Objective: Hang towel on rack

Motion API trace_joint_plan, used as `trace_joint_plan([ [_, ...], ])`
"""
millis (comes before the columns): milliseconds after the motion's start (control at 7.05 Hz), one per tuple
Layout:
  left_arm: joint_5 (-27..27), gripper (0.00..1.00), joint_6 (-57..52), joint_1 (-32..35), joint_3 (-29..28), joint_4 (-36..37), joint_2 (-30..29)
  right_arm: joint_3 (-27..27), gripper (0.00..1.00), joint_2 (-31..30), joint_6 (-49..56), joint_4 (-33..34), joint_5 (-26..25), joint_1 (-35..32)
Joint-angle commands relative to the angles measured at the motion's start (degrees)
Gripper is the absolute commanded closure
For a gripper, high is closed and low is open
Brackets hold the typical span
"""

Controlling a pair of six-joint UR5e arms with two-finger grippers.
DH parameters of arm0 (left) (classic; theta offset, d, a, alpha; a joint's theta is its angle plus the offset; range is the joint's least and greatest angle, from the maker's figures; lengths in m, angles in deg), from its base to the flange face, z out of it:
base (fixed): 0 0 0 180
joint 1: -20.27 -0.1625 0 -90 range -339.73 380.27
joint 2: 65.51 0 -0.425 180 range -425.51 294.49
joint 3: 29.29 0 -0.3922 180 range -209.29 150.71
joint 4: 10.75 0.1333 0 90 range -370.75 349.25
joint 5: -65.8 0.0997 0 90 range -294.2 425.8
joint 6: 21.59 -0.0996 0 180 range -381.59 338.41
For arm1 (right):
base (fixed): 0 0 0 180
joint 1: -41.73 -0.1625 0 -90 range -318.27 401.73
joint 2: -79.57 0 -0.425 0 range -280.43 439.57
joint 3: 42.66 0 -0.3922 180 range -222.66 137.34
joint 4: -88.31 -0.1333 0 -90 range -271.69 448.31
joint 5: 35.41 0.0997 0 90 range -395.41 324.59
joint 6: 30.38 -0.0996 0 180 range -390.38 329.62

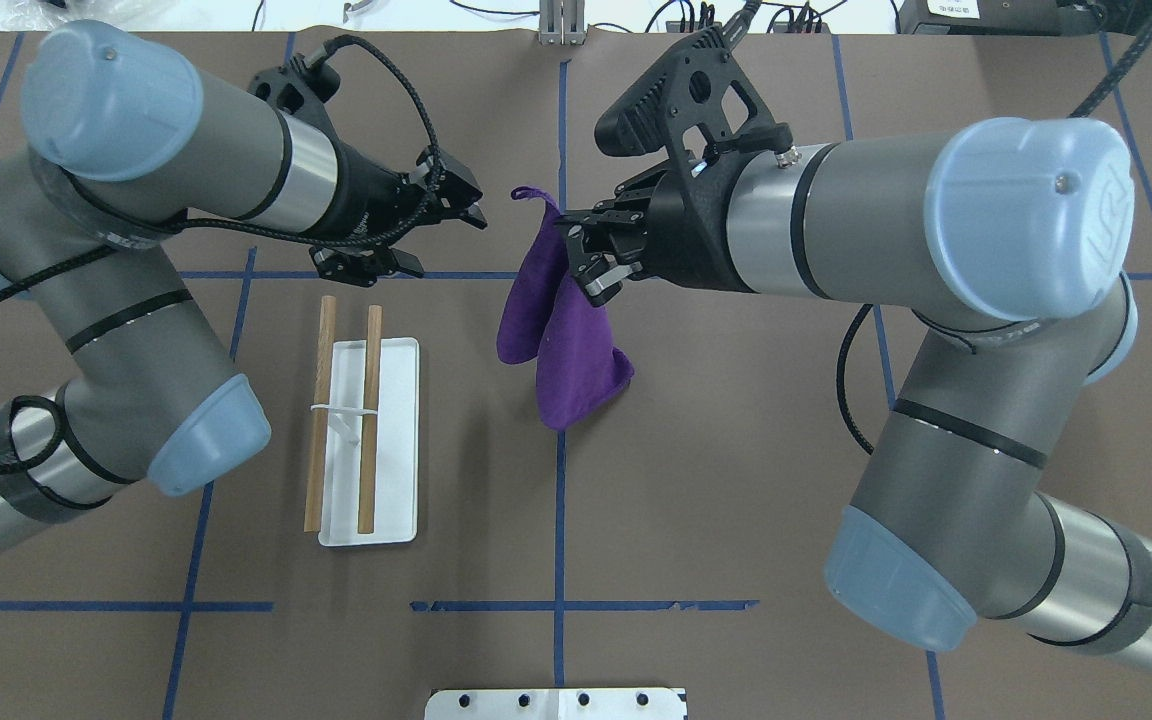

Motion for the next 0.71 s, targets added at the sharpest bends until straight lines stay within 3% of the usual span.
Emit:
trace_joint_plan([
  [0, 2.57, 0.26, 6.07, -3.51, -0.16, 1.42, -1.76, 0.32, 1.00, 0.91, 0.18, 0.00, -2.70, 1.85],
  [142, 2.58, 0.32, 7.75, -3.69, -0.16, 1.51, -2.02, 0.93, 1.00, 0.92, 0.18, 0.00, -2.72, 1.94],
  [567, 2.58, 0.33, 7.94, -4.75, 0.19, 1.51, -1.94, 1.29, 1.00, 1.00, 0.18, 0.00, -4.03, 1.94],
])
